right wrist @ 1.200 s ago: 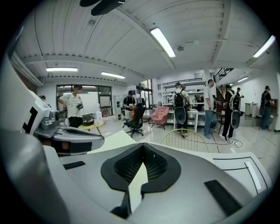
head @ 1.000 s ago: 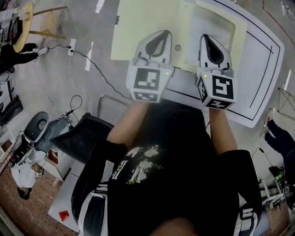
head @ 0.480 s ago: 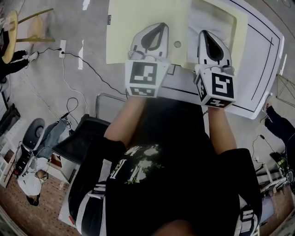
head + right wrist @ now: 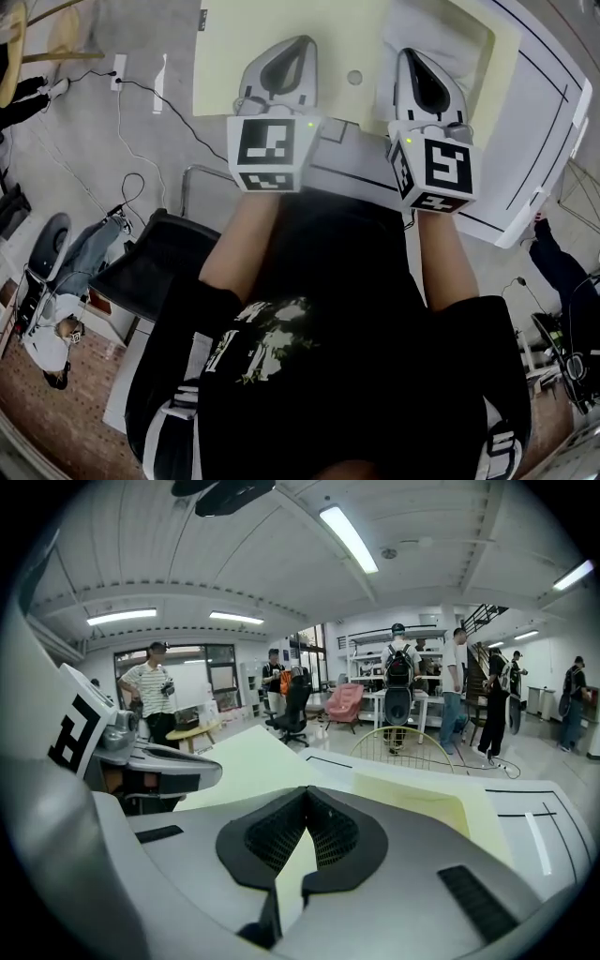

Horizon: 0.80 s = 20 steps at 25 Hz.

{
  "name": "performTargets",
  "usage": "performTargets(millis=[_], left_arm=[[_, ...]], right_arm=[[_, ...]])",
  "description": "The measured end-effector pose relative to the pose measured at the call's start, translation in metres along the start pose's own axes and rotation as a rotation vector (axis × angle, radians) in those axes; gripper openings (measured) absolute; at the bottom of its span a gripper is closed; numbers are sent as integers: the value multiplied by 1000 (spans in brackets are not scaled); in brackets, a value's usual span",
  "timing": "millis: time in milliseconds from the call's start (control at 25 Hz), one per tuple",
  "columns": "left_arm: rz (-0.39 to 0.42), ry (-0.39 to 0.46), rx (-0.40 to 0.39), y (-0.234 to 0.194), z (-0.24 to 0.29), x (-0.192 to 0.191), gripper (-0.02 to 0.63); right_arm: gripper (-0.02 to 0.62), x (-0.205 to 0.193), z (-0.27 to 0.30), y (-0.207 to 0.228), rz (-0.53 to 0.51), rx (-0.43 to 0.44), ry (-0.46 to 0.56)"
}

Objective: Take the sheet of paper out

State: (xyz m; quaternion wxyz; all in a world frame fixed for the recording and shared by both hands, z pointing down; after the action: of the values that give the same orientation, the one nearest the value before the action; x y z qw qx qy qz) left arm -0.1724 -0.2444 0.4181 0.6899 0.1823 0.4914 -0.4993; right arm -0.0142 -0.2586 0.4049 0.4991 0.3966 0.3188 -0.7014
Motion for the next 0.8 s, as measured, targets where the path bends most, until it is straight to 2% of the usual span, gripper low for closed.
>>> performTargets(millis=[320, 600, 800], left_arm=[[0, -31, 66, -18, 0, -9, -11], [-11, -90, 79, -28, 7, -30, -11], [-50, -127, 67, -35, 16, -43, -11]], right_arm=[[0, -10, 20, -10, 8, 53, -24], [0, -23, 33, -8, 7, 65, -52], [0, -29, 38, 0, 0, 54, -68]])
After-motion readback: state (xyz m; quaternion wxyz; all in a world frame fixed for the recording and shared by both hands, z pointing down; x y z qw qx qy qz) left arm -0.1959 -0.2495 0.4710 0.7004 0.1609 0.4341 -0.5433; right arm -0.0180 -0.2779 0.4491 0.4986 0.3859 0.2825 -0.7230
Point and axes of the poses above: the fingertips, and each gripper's own axes: z forward along the fingers, y to its right, x out of its top, the point moved 5 cm from there along -z, backward along the fingers, and after that the axes turned 12 degrees about -x, right-handed, at the moved point
